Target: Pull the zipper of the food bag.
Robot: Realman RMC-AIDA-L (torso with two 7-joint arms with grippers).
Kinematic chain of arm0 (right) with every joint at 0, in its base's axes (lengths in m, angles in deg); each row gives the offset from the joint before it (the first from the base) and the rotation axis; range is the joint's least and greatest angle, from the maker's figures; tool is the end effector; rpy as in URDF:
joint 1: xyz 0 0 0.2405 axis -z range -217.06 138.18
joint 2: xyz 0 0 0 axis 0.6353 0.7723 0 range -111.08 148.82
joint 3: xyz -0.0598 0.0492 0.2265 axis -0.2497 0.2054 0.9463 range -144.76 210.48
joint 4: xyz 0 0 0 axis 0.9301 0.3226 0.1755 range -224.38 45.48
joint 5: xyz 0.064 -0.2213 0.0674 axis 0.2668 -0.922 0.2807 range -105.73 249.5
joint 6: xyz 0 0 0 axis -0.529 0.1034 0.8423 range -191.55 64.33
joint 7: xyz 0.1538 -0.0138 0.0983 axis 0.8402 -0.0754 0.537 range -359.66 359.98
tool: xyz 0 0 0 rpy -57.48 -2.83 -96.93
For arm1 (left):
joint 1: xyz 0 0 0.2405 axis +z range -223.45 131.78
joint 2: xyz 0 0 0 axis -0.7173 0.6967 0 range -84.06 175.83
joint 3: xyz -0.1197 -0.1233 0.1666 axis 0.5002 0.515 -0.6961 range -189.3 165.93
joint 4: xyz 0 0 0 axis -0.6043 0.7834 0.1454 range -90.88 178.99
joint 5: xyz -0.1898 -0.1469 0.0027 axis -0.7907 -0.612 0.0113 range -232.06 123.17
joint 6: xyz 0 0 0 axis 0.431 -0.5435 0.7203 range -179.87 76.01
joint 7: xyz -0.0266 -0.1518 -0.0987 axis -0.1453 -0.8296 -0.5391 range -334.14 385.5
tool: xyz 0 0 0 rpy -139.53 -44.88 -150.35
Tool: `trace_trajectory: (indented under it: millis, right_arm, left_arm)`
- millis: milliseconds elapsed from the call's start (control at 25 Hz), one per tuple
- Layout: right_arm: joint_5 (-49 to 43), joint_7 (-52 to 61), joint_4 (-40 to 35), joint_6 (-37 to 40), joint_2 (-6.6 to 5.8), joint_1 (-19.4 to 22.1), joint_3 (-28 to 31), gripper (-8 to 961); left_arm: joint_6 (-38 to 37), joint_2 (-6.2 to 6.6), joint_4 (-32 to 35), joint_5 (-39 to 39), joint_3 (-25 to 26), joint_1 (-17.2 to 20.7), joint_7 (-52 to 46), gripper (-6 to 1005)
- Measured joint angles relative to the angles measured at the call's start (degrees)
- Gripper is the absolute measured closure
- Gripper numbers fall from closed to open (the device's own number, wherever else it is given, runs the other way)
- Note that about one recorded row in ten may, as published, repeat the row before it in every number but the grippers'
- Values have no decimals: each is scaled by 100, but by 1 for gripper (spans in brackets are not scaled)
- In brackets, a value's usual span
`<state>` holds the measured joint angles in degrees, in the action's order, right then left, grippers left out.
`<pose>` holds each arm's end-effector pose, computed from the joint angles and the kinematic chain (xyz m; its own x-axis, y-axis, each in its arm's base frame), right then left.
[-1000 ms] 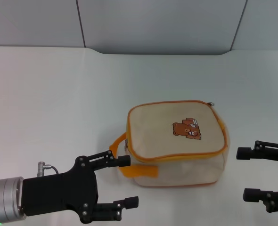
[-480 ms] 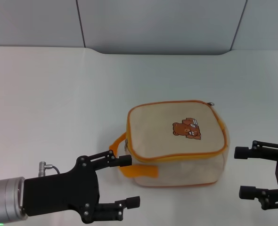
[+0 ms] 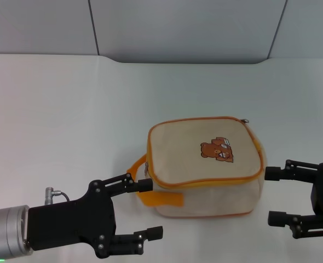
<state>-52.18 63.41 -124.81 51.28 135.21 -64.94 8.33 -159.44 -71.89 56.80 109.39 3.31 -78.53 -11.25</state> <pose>0.2714 0.2765 0.0154 0.7726 -0.1861 -0.6070 -0.2556 -0.9664 -0.0290 -0.2561 0.2578 -0.0662 0.7192 0.0562 0.6925 0.1545 -0.9847 -0.0806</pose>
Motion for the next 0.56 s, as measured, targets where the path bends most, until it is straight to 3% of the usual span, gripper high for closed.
trace_trajectory:
  millis: [560]
  right_arm:
    - [28, -98, -145, -149, 110, 35, 37, 127]
  left_arm:
    - [23, -23, 0, -26, 12, 2, 18, 189]
